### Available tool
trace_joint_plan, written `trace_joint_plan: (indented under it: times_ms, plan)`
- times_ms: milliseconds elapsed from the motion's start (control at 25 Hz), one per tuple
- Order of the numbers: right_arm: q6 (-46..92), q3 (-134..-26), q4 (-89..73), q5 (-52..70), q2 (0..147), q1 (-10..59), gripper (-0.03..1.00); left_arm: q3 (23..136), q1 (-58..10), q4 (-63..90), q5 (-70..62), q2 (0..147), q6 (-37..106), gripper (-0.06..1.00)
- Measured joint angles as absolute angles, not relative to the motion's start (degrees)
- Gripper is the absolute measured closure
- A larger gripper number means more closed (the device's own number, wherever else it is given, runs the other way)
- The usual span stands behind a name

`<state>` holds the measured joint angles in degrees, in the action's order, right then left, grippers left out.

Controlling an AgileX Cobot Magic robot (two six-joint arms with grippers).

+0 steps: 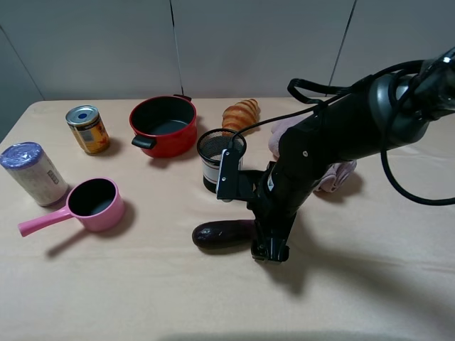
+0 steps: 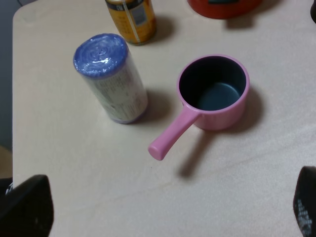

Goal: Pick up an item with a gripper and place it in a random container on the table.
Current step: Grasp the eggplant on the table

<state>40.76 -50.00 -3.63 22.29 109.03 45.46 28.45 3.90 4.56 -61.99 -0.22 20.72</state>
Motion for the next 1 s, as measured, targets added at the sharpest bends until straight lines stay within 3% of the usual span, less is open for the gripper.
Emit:
trace_joint_plan:
  times_ms: [520,920,1000]
  plan:
    - [40.8,-50.0,-3.7,22.6,109.0,45.5,0.28,28.5,3.9,4.6,-62.0,-0.2,20.7,-0.04]
    - [40.8,-50.0,-3.8,22.7,109.0,45.5,0.67,28.5,3.9,4.6,-62.0,-0.2,20.7,-0.04]
    - [40.8,-50.0,-3.8,22.8,109.0,45.5,0.70,28.5,3.9,4.6,-62.0,-0.2,20.7,-0.04]
